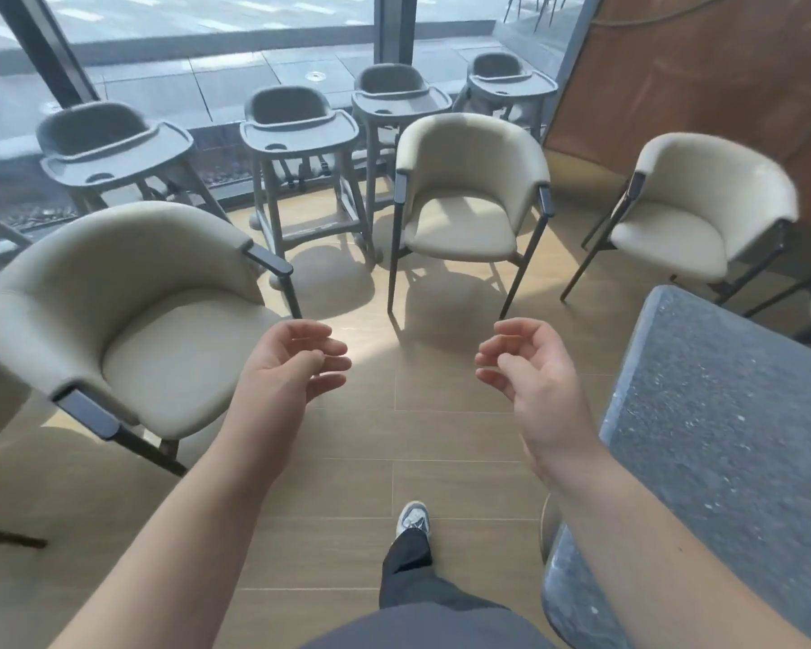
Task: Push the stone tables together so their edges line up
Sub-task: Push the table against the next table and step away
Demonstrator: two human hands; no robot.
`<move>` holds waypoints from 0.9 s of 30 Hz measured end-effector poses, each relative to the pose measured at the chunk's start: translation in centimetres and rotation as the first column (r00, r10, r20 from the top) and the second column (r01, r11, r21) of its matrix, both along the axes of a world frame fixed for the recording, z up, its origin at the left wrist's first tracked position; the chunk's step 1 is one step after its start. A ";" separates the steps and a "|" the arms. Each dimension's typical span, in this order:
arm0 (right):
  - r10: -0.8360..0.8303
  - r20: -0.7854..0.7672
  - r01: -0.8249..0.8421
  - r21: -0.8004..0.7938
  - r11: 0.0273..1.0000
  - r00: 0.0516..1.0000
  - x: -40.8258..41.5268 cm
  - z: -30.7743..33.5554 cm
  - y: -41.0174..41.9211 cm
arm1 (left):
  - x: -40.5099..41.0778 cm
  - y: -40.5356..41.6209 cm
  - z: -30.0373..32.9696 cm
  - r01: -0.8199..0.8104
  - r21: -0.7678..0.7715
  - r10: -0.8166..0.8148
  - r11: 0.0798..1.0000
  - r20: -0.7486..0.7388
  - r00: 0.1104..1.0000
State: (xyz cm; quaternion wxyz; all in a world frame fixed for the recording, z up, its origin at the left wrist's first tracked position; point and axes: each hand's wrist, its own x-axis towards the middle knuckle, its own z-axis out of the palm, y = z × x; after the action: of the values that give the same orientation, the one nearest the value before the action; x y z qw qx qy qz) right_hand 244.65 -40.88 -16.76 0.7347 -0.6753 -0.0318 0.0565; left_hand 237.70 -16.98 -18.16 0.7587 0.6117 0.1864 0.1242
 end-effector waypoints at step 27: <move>-0.436 0.059 0.434 0.039 0.900 0.898 42.5 2.2 -6.9 | 53.8 -6.2 3.1 0.438 0.016 -0.435 0.899 0.144 0.889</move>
State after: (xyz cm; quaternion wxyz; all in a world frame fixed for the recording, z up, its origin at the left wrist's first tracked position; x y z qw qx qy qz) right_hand 287.15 -47.76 -14.53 0.7356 -0.6576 0.0950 -0.1318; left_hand 291.51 -23.20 -15.04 0.7839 0.6208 -0.0100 -0.0073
